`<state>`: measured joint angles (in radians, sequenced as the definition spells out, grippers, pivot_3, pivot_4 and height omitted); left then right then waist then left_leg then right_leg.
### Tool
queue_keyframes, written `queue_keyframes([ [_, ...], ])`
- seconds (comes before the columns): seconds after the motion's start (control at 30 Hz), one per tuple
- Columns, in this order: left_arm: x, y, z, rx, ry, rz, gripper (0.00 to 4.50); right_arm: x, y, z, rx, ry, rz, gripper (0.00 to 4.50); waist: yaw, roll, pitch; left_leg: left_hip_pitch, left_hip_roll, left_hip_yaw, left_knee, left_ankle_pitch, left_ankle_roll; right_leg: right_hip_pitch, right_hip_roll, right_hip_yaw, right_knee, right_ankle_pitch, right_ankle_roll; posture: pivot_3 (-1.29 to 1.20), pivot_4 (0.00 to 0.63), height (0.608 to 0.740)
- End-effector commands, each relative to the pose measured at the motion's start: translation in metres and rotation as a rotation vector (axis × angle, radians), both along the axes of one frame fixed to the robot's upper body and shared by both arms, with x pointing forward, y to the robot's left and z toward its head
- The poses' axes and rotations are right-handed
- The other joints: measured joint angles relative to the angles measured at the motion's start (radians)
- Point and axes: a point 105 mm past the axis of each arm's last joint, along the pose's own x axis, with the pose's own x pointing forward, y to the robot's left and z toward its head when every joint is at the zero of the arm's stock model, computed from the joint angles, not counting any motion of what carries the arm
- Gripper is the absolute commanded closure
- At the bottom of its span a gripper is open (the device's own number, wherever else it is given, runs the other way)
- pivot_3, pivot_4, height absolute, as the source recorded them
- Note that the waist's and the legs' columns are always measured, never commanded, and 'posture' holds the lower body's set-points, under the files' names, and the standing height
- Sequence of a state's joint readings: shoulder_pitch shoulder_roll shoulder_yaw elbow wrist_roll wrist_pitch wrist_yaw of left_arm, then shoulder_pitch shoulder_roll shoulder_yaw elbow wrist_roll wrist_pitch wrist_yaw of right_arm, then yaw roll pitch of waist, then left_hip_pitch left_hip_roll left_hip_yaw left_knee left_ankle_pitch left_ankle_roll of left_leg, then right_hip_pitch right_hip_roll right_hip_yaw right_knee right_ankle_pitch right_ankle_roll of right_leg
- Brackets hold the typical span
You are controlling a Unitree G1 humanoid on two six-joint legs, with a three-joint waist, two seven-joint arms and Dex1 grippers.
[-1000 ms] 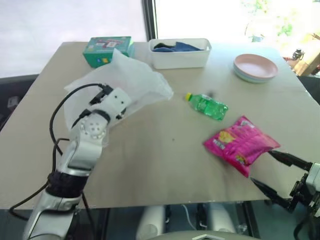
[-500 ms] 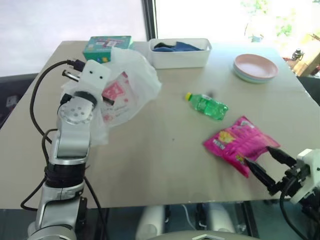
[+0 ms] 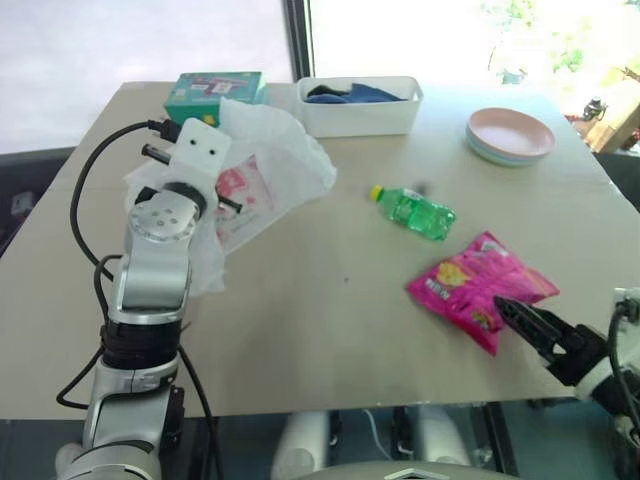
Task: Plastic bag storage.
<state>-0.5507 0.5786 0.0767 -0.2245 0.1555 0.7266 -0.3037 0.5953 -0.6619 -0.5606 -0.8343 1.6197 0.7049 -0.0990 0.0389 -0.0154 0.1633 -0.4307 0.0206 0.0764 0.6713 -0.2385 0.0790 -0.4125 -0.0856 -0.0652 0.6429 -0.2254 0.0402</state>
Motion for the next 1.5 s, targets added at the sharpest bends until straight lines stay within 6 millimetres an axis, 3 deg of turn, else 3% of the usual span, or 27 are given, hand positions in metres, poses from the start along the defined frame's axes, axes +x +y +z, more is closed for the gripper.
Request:
queue_keyframes([
  [0.03, -0.001, -0.004, 0.013, -0.003, -0.035, -0.015, 4.47, -0.006, 0.0, 0.012, 0.026, -0.005, -0.022, 0.0, -0.001, 0.0, 0.0, 0.0, 0.0, 0.0, 0.0, 0.0, 0.0, 0.0, 0.0, 0.0, 0.0, 0.0, 0.0, 0.0, 0.15, 0.74],
  [0.2, -0.001, -0.005, 0.016, -0.001, -0.037, -0.023, 4.47, 0.005, -0.002, -0.001, 0.076, 0.058, -0.065, 0.0, -0.003, -0.002, -0.002, 0.001, 0.0, 0.001, 0.0, 0.0, 0.001, 0.0, 0.0, 0.0, 0.0, 0.0, 0.0, 0.0, 0.15, 0.74],
  [0.37, -0.005, -0.004, 0.019, 0.003, -0.033, -0.021, 4.47, 0.035, -0.002, -0.018, 0.162, 0.111, -0.147, 0.0, -0.005, -0.004, -0.002, 0.001, 0.001, 0.001, 0.001, 0.0, 0.001, 0.0, 0.001, 0.001, 0.001, 0.0, 0.0, 0.0, 0.15, 0.74],
  [0.47, -0.008, -0.005, 0.018, 0.003, -0.025, -0.02, 4.47, 0.048, -0.004, -0.036, 0.104, 0.173, -0.172, 0.0, -0.005, -0.004, -0.002, 0.0, 0.001, 0.001, 0.001, 0.001, -0.002, 0.0, 0.001, 0.001, 0.001, 0.0, 0.0, 0.0, 0.15, 0.74],
  [0.63, -0.011, -0.006, 0.018, -0.027, -0.014, -0.024, 4.47, 0.068, -0.003, -0.045, 0.046, 0.187, -0.161, 0.0, -0.003, -0.004, -0.002, 0.0, 0.0, 0.001, 0.001, 0.002, -0.004, 0.0, 0.001, 0.001, 0.001, 0.0, 0.0, 0.0, 0.15, 0.74],
  [0.73, -0.012, -0.011, 0.016, -0.065, -0.003, -0.049, 4.5, 0.077, -0.004, -0.054, -0.009, 0.196, -0.168, 0.87, -0.008, -0.004, -0.003, 0.001, 0.001, 0.002, 0.002, 0.002, -0.003, 0.0, 0.002, 0.001, 0.001, 0.0, 0.0, 0.0, 0.15, 0.74],
  [0.8, -0.013, -0.016, 0.017, -0.094, 0.004, -0.076, 4.5, 0.081, 0.001, -0.054, -0.021, 0.171, -0.147, 1.88, -0.01, -0.005, -0.003, 0.001, 0.001, 0.002, 0.002, 0.002, -0.003, 0.0, 0.002, 0.001, 0.001, 0.0, 0.0, 0.0, 0.15, 0.74],
  [0.9, -0.014, -0.02, 0.017, -0.153, 0.025, -0.11, 4.5, 0.082, 0.012, -0.043, -0.021, 0.109, -0.078, 3.27, -0.015, -0.005, -0.003, 0.001, 0.001, 0.002, 0.002, 0.002, -0.003, 0.0, 0.002, 0.002, 0.002, 0.0, 0.0, 0.0, 0.15, 0.74],
  [1.0, -0.015, -0.024, 0.017, -0.196, 0.061, -0.175, 4.5, 0.076, 0.034, -0.019, 0.034, 0.016, 0.054, 4.46, -0.023, -0.004, -0.003, 0.001, 0.001, 0.002, 0.002, 0.002, -0.003, 0.0, 0.002, 0.002, 0.002, 0.0, 0.0, 0.0, 0.15, 0.74],
  [1.13, -0.016, -0.026, 0.021, -0.257, 0.114, -0.266, 4.5, 0.066, 0.075, 0.013, 0.085, -0.086, 0.292, 4.46, -0.029, -0.004, -0.003, 0.001, 0.001, 0.003, 0.002, 0.002, -0.003, -0.001, 0.003, 0.001, 0.002, 0.0, 0.0, 0.0, 0.15, 0.74],
  [1.3, -0.017, -0.027, 0.022, -0.315, 0.152, -0.34, 4.5, 0.063, 0.117, 0.032, 0.083, -0.163, 0.552, 4.46, -0.027, -0.004, -0.003, 0.002, 0.001, 0.003, 0.002, 0.002, -0.002, -0.001, 0.003, 0.001, 0.004, 0.0, 0.0, 0.0, 0.15, 0.74],
  [1.5, -0.027, -0.036, 0.023, -0.325, 0.19, -0.425, 4.5, 0.086, 0.165, 0.044, 0.086, -0.226, 0.761, 4.46, -0.028, -0.005, -0.002, 0.001, 0.001, 0.003, 0.003, 0.002, -0.003, -0.002, 0.003, 0.001, 0.004, 0.001, 0.0, 0.0, 0.15, 0.74],
])
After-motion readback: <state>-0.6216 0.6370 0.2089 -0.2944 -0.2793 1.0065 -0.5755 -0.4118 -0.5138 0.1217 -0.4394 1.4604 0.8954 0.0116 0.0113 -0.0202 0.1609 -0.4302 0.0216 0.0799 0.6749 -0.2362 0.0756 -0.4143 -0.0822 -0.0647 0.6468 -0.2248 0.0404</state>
